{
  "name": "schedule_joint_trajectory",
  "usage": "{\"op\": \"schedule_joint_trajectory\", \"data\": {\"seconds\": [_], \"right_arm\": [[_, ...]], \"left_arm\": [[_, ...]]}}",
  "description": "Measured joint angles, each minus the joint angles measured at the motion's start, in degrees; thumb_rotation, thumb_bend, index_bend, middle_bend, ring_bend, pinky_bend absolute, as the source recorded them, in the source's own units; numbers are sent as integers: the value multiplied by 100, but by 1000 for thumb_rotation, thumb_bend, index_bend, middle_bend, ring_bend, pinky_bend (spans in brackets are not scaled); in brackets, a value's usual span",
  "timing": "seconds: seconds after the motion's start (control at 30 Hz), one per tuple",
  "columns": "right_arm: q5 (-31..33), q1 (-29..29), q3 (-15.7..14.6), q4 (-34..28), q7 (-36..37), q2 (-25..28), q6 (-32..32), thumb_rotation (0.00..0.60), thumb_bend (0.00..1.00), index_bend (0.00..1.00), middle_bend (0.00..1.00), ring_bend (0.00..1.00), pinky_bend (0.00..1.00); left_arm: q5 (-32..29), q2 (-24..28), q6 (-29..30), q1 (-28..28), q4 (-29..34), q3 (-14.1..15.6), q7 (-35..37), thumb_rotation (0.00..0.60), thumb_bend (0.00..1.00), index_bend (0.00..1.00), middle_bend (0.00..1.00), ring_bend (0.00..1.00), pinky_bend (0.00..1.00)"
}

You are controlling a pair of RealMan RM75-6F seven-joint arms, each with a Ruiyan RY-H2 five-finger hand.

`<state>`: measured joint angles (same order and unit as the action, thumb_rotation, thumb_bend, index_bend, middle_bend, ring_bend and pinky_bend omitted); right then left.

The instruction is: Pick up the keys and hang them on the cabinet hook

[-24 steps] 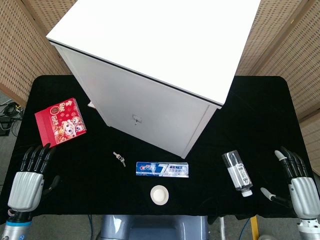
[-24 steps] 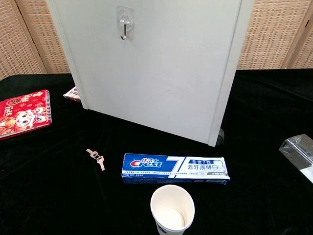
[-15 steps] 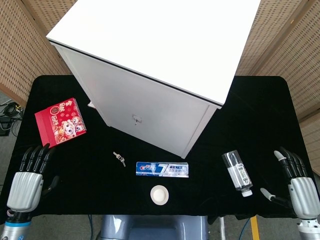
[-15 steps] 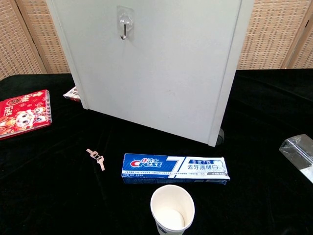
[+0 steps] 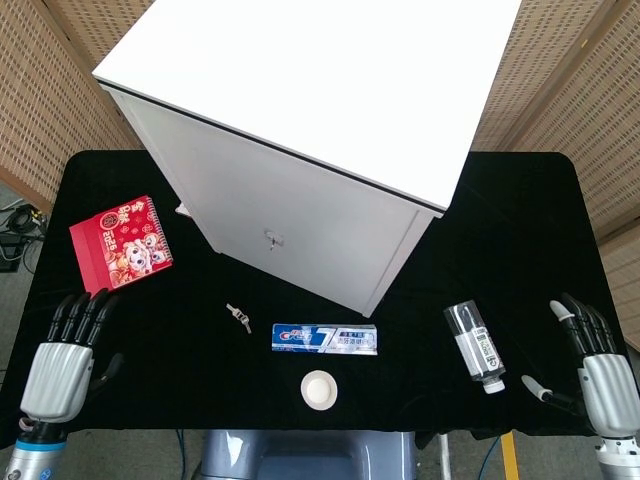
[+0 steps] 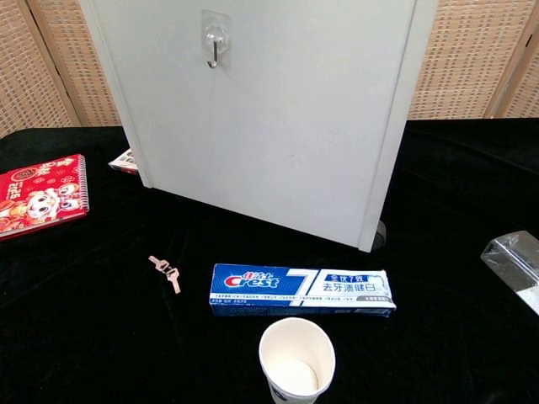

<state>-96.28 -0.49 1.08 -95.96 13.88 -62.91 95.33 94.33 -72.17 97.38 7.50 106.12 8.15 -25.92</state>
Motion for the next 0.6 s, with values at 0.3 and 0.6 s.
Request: {"op": "schedule_joint_trajectory", "data": {"seconds": [0.3, 0.6], "right_arm": [[-21, 14, -29, 0, 87, 23, -37, 600, 89, 0, 0, 0, 0], [56, 34, -30, -8, 105, 38, -121, 600, 89, 0, 0, 0, 0]], "left_arm": [[-274, -213, -719, 285, 55, -382, -311, 600, 366, 364, 724, 700, 619], [-1230, -611, -2188, 1089, -274, -1023, -765, 600, 367, 518, 871, 826, 736]]}}
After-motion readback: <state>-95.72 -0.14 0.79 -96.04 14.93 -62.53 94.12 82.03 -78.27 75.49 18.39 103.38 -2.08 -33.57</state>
